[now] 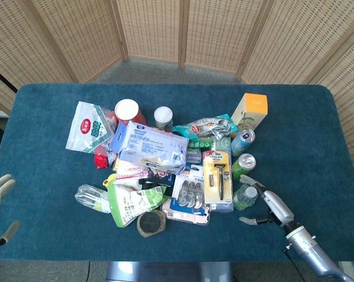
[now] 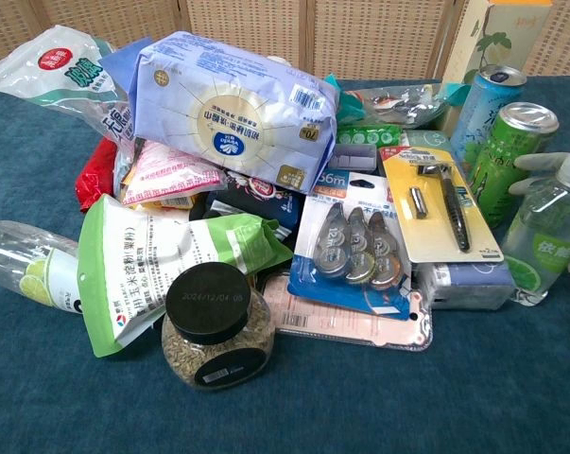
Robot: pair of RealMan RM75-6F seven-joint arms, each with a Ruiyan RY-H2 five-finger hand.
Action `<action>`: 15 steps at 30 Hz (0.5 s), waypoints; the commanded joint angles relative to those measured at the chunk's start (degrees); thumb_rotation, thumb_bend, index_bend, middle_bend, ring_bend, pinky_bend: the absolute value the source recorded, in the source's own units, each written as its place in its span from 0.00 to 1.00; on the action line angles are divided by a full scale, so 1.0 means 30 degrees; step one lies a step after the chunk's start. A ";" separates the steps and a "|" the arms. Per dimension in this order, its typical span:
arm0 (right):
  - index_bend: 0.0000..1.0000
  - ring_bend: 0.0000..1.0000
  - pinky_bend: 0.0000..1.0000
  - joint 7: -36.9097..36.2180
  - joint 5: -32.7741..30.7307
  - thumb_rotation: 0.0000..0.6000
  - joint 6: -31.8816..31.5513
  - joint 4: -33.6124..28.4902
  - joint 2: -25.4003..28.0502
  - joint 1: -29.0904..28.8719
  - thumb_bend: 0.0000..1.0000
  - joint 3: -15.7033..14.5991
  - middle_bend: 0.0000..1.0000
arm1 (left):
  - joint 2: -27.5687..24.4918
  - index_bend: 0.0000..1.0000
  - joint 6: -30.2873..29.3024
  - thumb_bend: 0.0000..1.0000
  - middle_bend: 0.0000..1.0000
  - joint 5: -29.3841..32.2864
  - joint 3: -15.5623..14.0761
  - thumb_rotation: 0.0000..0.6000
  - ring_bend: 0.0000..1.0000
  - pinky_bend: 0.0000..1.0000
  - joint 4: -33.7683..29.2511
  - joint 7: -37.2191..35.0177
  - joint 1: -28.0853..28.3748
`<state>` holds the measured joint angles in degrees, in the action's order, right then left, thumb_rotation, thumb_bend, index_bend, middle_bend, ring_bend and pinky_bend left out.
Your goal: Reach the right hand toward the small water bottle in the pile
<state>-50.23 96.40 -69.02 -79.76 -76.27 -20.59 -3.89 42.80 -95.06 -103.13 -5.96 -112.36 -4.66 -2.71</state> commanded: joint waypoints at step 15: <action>0.79 1.00 1.00 -0.0950 -0.1618 1.00 -0.2274 0.1360 0.0015 0.0724 0.22 0.1393 1.00 | 0.0303 0.00 -0.0193 0.40 0.00 0.0338 0.0007 1.00 0.00 0.00 0.0719 -0.0672 -0.0291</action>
<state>-53.18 91.60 -75.14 -74.90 -77.22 -18.88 0.08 43.65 -95.70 -102.09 -5.98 -110.20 -6.71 -3.65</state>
